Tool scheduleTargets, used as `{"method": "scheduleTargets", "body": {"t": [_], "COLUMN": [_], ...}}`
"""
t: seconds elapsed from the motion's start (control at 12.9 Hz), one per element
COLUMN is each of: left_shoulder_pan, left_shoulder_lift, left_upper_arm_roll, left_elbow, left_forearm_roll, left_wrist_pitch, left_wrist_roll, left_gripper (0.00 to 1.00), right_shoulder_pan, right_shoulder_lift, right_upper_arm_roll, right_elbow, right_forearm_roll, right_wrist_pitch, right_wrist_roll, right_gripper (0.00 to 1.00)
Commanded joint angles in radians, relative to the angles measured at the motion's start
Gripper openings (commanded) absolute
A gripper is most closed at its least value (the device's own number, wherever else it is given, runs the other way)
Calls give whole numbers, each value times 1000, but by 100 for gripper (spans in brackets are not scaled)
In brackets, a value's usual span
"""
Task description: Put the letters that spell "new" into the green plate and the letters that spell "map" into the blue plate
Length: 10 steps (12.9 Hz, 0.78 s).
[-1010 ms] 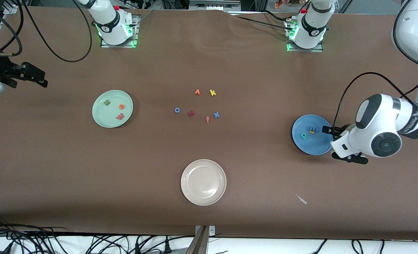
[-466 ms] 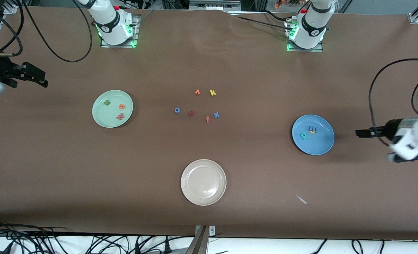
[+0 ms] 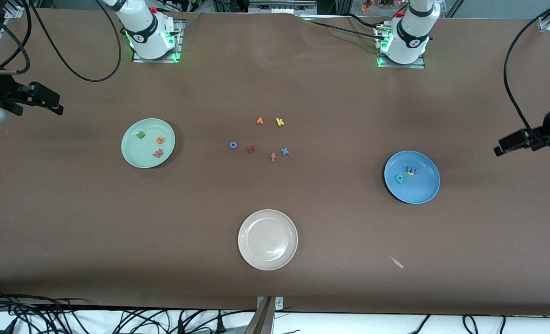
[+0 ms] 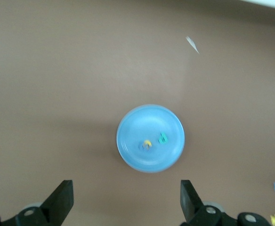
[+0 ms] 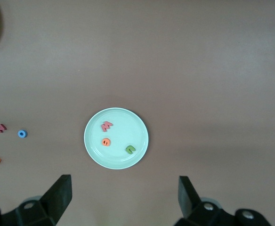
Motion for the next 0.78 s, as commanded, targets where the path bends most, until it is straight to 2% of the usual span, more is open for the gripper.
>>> {"method": "scheduleTargets", "body": {"t": [0.0, 0.16, 0.7], "left_shoulder_pan": [-27, -24, -10], "left_shoulder_lift": [-58, -66, -58], "left_upper_arm_roll": [11, -27, -46], "left_elbow": [-44, -49, -64], "left_forearm_roll": [57, 55, 58], "left_wrist_pitch": [-38, -84, -90], "left_wrist_roll": [6, 12, 15], "left_gripper": [100, 100, 100], "right_shoulder_pan": [-10, -9, -9], "right_shoulder_lift": [-13, -15, -13], "right_upper_arm_roll": [8, 8, 8], "right_elbow": [-11, -11, -7], "right_forearm_roll": [17, 17, 16], "right_wrist_pitch": [1, -2, -5], "right_wrist_roll": [8, 10, 2], "right_gripper": [100, 100, 100]}}
